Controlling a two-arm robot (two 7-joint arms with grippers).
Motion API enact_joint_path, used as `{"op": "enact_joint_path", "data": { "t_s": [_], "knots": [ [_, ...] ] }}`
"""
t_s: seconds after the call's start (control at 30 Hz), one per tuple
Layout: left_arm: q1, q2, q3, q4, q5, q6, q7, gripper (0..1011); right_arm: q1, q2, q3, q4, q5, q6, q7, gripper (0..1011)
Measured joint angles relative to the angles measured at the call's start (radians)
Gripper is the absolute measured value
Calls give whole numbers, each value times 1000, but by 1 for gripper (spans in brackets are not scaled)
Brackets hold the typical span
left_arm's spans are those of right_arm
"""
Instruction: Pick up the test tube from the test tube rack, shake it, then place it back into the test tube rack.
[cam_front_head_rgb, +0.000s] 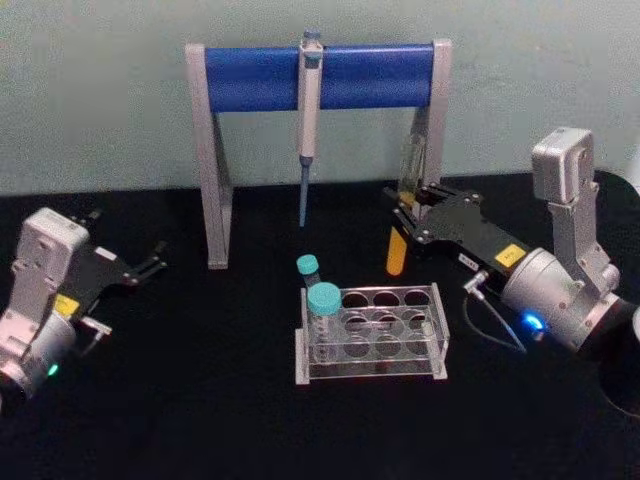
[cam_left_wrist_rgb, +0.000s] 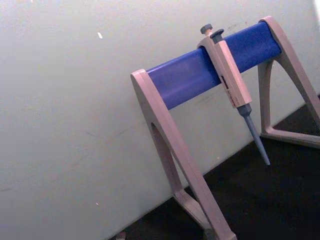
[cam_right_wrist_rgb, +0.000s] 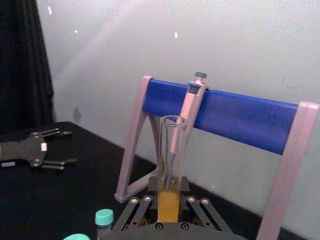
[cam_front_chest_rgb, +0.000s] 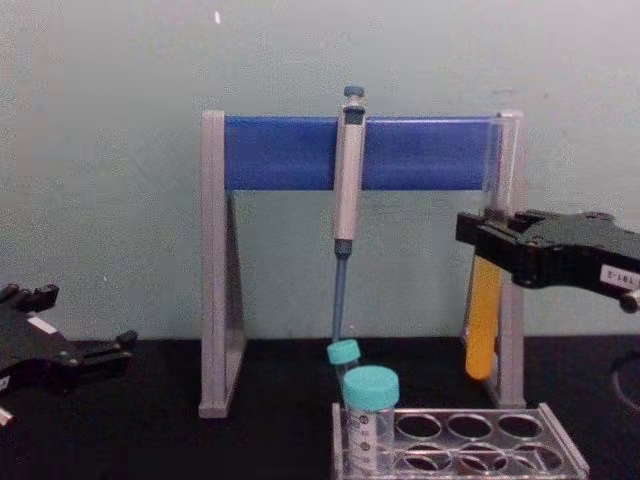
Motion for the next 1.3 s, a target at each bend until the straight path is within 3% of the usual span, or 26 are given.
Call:
{"op": "enact_joint_path", "data": {
  "t_s": [0.23,0.53,1.3],
  "knots": [
    [0,0,0,0,0,0,0,1002,-4,29,-6,-11,38,0,51,234],
    [0,0,0,0,0,0,0,1001,-4,54,-23,-15,68,20,68,234],
    [0,0,0,0,0,0,0,1001,19,50,-52,33,78,21,50,234]
  ]
}}
